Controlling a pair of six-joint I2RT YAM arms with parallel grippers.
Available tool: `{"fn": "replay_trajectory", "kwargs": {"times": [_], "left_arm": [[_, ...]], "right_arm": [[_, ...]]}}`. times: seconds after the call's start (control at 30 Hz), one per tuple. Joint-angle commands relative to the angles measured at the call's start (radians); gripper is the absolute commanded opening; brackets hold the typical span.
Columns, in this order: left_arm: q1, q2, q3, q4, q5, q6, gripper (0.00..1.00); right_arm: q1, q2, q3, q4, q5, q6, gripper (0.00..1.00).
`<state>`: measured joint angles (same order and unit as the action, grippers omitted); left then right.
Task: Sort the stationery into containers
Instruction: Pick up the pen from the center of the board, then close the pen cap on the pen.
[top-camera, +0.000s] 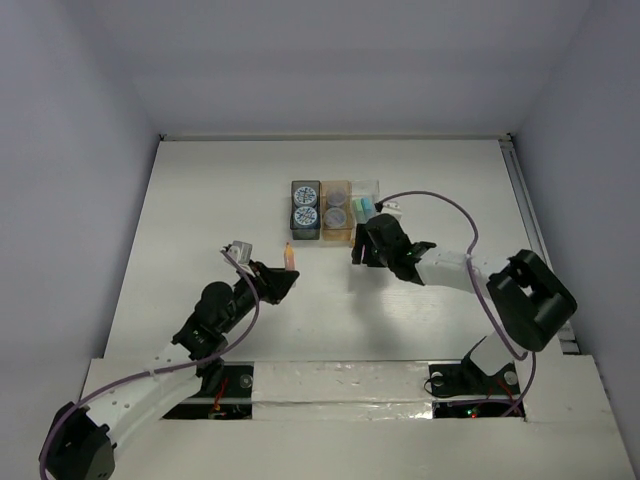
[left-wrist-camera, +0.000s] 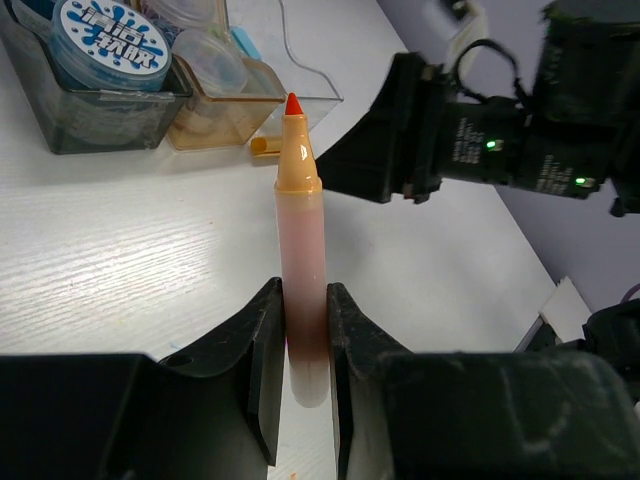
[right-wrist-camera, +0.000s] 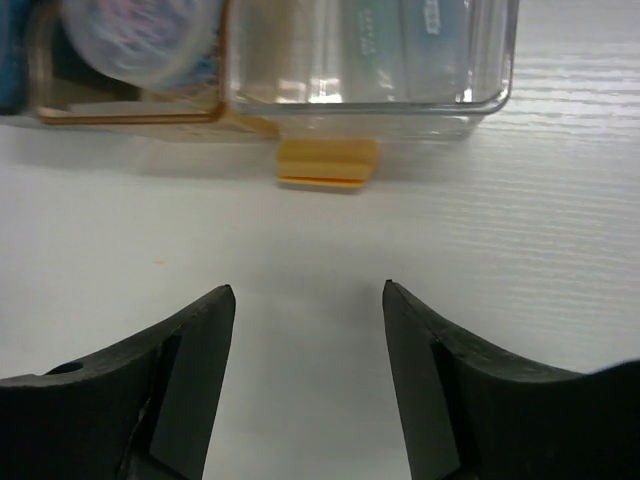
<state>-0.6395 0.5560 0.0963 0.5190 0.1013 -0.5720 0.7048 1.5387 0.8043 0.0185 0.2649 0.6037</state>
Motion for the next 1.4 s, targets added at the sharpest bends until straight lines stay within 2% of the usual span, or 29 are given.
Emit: {"fn": "replay_trajectory", "kwargs": {"times": [0.0, 0.43, 0.63, 0.67, 0.7, 0.83, 0.87, 0.97, 1.07, 1.17, 1.2, 1.27, 1.3, 1.37], "left_arm": [[-0.003, -0.037, -0.015, 0.033, 0.026, 0.027, 0.0], [-0.003, -0.028, -0.017, 0.055, 0.052, 0.026, 0.0], [-0.003, 0.002, -0.012, 0.085, 0.058, 0.034, 0.0], [-0.003, 0.011, -0.012, 0.088, 0.058, 0.035, 0.0], [-0.003, 0.016, -0.012, 0.099, 0.063, 0.035, 0.0], [-0.003, 0.036, -0.01, 0.11, 0.064, 0.037, 0.0], [-0.003, 0.038, -0.01, 0.113, 0.066, 0.037, 0.0], [-0.003, 0.041, -0.012, 0.122, 0.063, 0.037, 0.0], [-0.003, 0.041, -0.013, 0.127, 0.063, 0.035, 0.0], [-0.003, 0.035, -0.015, 0.124, 0.06, 0.034, 0.0], [-0.003, 0.033, -0.017, 0.119, 0.057, 0.035, 0.0], [-0.003, 0.027, -0.017, 0.113, 0.054, 0.035, 0.0], [-0.003, 0.024, -0.017, 0.11, 0.051, 0.035, 0.0], [-0.003, 0.018, -0.017, 0.105, 0.049, 0.035, 0.0]], "right_arm": [[-0.011, 0.075, 0.052, -0.015, 0.065, -0.016, 0.7], [-0.021, 0.311, 0.171, 0.066, 0.143, -0.059, 0.65], [-0.021, 0.331, 0.173, 0.106, 0.151, -0.102, 0.48], [-0.021, 0.325, 0.155, 0.133, 0.131, -0.126, 0.45], [-0.021, 0.308, 0.145, 0.146, 0.108, -0.148, 0.33], [0.01, 0.216, 0.069, 0.221, -0.105, -0.284, 0.31], [0.022, 0.198, 0.059, 0.219, -0.201, -0.339, 0.31], [0.085, 0.167, 0.059, 0.158, -0.428, -0.438, 0.34], [0.149, 0.198, 0.101, 0.055, -0.49, -0.493, 0.35], [0.159, 0.236, 0.11, -0.001, -0.469, -0.51, 0.41], [0.159, 0.238, 0.105, -0.003, -0.445, -0.513, 0.51], [0.159, 0.224, 0.096, -0.012, -0.432, -0.512, 0.63], [0.159, 0.215, 0.096, -0.015, -0.425, -0.51, 0.74], [0.159, 0.193, 0.099, -0.015, -0.409, -0.51, 0.81]]}}
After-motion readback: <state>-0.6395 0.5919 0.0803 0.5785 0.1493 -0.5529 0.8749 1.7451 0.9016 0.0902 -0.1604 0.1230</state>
